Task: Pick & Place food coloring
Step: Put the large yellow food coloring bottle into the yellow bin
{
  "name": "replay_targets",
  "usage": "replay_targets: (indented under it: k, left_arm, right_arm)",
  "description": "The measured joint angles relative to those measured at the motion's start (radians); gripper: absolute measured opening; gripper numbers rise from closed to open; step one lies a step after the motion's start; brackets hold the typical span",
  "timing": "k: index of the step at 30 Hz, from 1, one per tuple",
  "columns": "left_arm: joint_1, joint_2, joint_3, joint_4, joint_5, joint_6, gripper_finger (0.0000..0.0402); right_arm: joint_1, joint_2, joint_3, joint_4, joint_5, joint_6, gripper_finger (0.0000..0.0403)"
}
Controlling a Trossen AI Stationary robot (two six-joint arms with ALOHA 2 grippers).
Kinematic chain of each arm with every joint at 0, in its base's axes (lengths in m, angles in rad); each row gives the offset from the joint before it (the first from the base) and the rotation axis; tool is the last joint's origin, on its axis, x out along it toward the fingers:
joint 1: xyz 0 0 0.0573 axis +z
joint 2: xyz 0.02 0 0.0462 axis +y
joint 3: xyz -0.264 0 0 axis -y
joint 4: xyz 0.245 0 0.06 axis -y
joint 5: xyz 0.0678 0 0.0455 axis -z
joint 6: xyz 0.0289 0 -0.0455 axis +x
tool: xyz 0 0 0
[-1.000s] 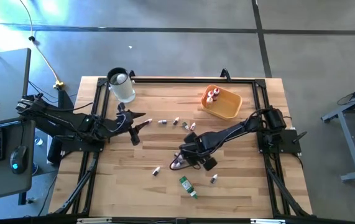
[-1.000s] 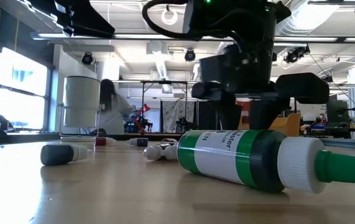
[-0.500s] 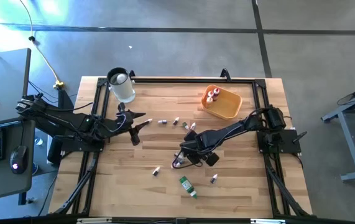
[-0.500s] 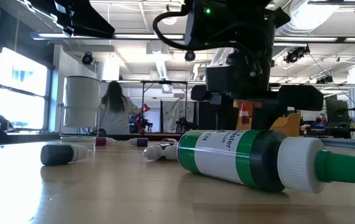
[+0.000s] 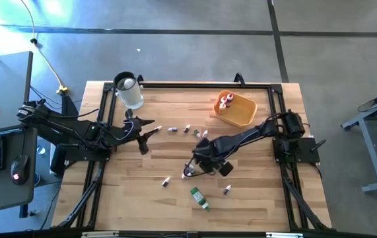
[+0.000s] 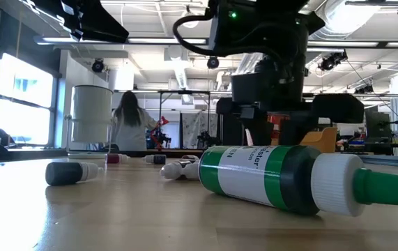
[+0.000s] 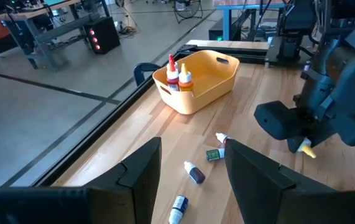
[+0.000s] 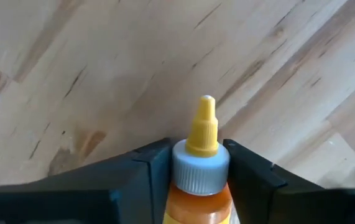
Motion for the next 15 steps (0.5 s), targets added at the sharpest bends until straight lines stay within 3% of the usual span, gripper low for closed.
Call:
replay_targets:
  k: [10, 15]
  left_arm:
    - [0.000, 0.000, 0.000, 0.000, 0.000, 0.000, 0.0172]
    - [0.000, 0.000, 0.000, 0.000, 0.000, 0.000, 0.0172]
  right_arm:
    - [-0.030, -0.003, 0.183, -0.100, 0.246, 0.130, 0.0119]
    - [-0.079, -0.127, 0.206, -0.135, 0.250, 0.260, 0.0122]
